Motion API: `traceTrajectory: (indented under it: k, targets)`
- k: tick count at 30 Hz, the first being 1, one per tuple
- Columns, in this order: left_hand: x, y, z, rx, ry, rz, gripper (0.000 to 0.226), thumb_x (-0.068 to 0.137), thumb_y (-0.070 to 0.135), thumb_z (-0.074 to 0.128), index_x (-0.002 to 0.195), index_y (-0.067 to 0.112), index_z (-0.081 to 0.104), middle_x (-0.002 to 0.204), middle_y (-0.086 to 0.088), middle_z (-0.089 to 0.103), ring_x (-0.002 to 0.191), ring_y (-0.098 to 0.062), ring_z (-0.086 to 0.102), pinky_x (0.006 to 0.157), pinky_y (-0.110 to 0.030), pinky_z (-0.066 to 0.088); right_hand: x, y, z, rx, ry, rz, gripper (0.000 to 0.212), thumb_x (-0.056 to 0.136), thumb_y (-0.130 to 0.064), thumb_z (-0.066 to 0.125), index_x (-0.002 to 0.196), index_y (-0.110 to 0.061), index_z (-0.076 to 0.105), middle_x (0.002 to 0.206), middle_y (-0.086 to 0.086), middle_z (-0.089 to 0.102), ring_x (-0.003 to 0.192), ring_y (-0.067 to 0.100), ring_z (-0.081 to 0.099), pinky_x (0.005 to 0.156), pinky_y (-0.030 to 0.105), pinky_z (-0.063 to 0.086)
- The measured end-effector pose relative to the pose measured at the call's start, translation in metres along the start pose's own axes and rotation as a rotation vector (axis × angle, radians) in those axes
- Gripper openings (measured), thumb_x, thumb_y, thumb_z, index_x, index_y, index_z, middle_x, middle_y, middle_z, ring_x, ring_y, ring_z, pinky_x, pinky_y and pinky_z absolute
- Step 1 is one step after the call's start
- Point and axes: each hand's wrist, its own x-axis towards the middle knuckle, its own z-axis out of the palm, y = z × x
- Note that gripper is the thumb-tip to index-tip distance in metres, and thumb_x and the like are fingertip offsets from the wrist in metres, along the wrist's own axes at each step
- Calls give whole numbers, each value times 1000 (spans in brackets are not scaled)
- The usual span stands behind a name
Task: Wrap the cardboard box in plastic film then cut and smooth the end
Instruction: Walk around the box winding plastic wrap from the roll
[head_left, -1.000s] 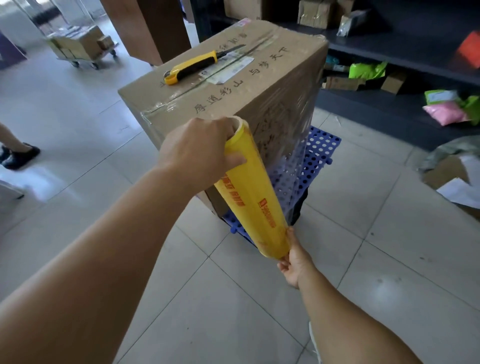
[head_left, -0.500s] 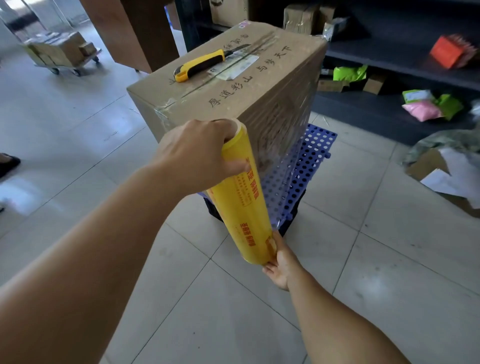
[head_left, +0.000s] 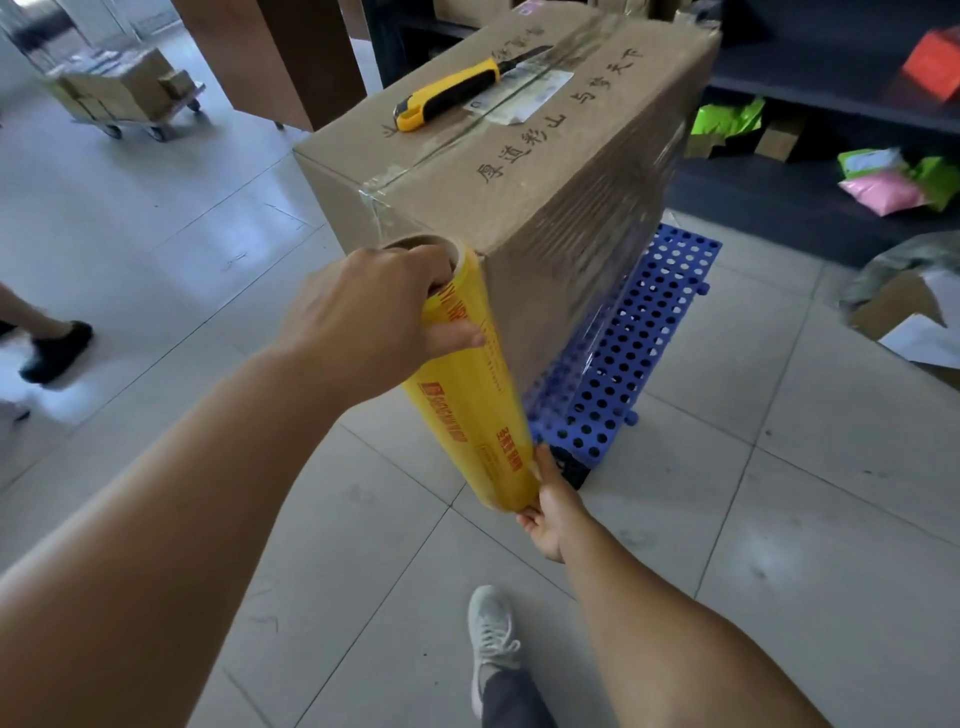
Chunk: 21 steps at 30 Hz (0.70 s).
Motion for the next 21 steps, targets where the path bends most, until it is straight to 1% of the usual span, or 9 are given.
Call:
traceTrajectory:
  k: [3,6,9,12,15,18,19,20,21]
  targets:
    - [4,-19,0,-26,-9,12,39,75,58,62,81,22,48,66,10,46,64,-21,50,47,-28,32,11,0,19,36,1,-12,68,91,-63,38,144,-19,38,146,8,46,132,24,44,111,33,32]
    - [10,-39,0,-42,-25,39,38,75,58,61,84,22,51,68,12,46,64,-17,50,47,-27,34,24,0,42,77,6,-15,71,89,-63,41,145,-19,37,145,9,46,132,25,43,112,34,31]
    - [20,-58,-1,-41,-64,89,40,74,59,59,86,20,53,69,13,45,64,-15,48,50,-24,36,35,-2,63,120,9,-19,67,88,-63,44,139,-20,42,129,5,54,123,23,49,109,32,33]
    - [31,-73,-3,-46,-86,161,43,73,61,56,85,19,53,72,10,49,66,-15,50,54,-23,39,43,-3,78,173,20,-27,65,88,-65,45,136,-22,47,122,3,57,113,20,52,105,30,35]
    - [38,-82,-4,-77,-101,228,43,73,60,57,89,20,56,79,8,53,71,-15,51,54,-25,39,50,-1,88,246,71,-25,51,90,-62,44,122,-24,54,109,1,61,123,25,51,100,29,38]
    - [43,-88,-4,-70,-106,290,36,76,54,61,92,22,55,80,10,52,70,-14,48,51,-17,30,52,0,95,332,92,-29,43,92,-60,44,106,-24,60,131,6,58,105,23,57,92,26,43]
    - [45,-90,-4,-61,-104,307,34,77,51,63,93,22,55,81,10,52,70,-13,47,51,-14,26,51,1,97,347,100,-25,41,92,-60,43,103,-25,61,137,8,54,115,27,55,98,27,42]
    - [47,-91,-5,-52,-107,322,32,78,48,63,94,22,54,82,10,52,70,-13,46,51,-12,23,51,1,98,360,108,-19,40,92,-60,43,101,-26,61,140,9,51,131,33,45,107,30,38]
    - [49,-92,-6,-47,-111,338,30,79,46,63,95,22,54,83,11,51,71,-12,45,51,-12,23,50,0,99,374,113,-18,42,93,-59,43,105,-24,61,143,12,48,140,35,31,114,34,31]
